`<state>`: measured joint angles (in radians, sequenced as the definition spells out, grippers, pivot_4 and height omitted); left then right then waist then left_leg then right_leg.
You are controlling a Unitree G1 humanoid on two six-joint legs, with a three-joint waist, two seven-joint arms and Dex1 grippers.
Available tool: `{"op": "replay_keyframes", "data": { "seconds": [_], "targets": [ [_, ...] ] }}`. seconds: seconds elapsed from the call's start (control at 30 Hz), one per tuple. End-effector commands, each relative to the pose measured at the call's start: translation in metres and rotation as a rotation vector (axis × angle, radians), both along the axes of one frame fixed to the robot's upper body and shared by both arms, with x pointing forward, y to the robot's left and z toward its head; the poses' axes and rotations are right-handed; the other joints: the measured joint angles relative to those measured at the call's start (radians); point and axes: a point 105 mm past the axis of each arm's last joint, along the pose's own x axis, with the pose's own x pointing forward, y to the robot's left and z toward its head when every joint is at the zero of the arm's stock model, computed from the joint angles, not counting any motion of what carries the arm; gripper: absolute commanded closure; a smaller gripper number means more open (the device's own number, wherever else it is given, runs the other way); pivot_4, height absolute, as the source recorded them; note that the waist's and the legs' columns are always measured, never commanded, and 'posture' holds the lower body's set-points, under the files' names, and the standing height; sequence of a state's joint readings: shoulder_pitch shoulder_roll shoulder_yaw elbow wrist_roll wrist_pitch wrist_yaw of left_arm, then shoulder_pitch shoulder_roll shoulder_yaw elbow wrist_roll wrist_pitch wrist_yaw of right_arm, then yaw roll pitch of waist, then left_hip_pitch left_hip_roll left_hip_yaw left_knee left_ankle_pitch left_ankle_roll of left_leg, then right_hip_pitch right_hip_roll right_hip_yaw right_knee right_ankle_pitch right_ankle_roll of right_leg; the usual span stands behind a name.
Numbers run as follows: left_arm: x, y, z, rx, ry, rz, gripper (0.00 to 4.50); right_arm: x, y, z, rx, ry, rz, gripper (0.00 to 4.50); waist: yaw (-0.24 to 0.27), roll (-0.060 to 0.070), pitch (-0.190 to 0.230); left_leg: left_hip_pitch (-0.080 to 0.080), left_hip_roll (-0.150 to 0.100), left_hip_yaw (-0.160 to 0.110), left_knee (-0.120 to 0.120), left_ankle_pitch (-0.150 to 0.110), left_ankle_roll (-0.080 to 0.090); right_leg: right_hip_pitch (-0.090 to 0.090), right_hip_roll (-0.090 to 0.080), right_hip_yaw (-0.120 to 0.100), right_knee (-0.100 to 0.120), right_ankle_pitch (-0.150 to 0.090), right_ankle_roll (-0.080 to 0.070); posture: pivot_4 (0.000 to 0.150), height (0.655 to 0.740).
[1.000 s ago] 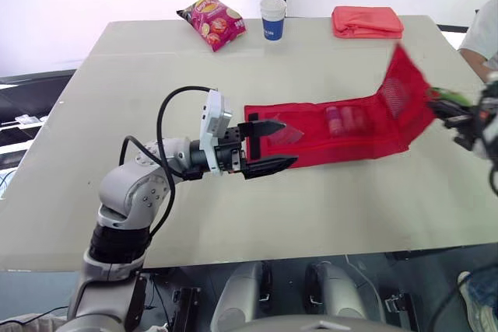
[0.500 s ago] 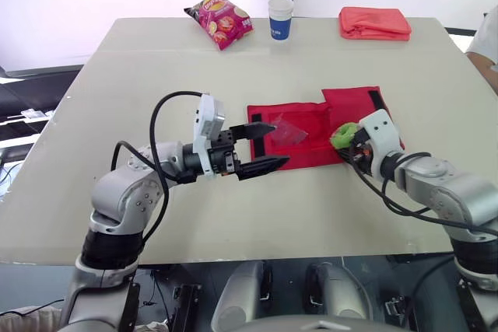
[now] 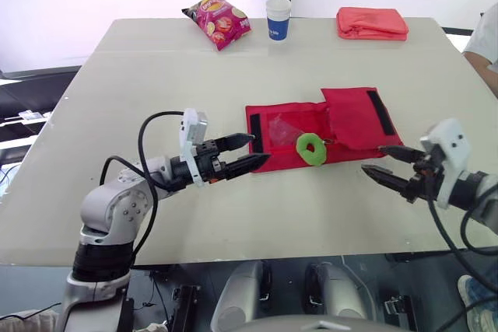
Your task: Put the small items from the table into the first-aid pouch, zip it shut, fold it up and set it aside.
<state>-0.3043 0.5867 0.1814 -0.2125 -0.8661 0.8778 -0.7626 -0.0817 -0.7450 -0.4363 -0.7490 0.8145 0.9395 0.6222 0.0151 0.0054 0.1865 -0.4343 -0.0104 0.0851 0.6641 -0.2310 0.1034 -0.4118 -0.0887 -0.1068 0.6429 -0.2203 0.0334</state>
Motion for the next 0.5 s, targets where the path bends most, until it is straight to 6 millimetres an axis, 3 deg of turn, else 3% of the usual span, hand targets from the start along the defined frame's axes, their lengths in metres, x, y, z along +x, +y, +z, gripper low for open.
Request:
{"op": "replay_keyframes", "data": {
  "seconds": [0.03,0.07,0.13,0.27,0.5],
  "targets": [
    [0.008,0.019,-0.005,-0.011,0.109,0.102,0.00,-0.010,0.006,0.034,0.041,-0.166,0.116,1.18,0.000,-0.001,0.000,0.000,0.000,0.000,0.000,0.000,0.000,0.000,0.000,0.000,0.000,0.000,0.000,0.150,0.7400],
    [0.010,0.023,-0.010,-0.003,0.144,0.122,0.00,-0.011,0.006,0.037,0.037,-0.183,0.130,0.60,0.001,-0.002,0.001,0.000,0.000,0.000,0.000,0.000,0.000,0.000,0.000,0.000,0.000,0.000,0.000,0.150,0.7400],
    [0.009,0.026,-0.019,0.011,0.228,0.143,0.00,-0.014,0.007,0.047,0.007,-0.237,0.171,0.10,0.003,-0.002,0.001,0.000,0.000,0.000,0.000,0.000,0.000,0.000,0.000,-0.001,0.000,0.000,0.000,0.150,0.7400],
    [0.006,0.015,-0.037,-0.023,0.399,0.167,0.00,-0.015,0.000,0.056,-0.095,-0.325,0.184,0.10,0.006,-0.003,0.001,0.000,-0.001,-0.001,0.000,0.000,0.000,0.000,-0.001,-0.001,0.000,0.000,0.000,0.150,0.7400],
    [0.011,-0.023,-0.038,-0.170,0.523,0.162,0.00,-0.015,-0.001,0.056,-0.115,-0.323,0.182,0.10,0.018,-0.005,0.001,0.000,-0.001,-0.002,0.001,0.000,0.000,0.002,-0.003,-0.001,0.000,0.002,-0.003,0.150,0.7400]
  ]
}}
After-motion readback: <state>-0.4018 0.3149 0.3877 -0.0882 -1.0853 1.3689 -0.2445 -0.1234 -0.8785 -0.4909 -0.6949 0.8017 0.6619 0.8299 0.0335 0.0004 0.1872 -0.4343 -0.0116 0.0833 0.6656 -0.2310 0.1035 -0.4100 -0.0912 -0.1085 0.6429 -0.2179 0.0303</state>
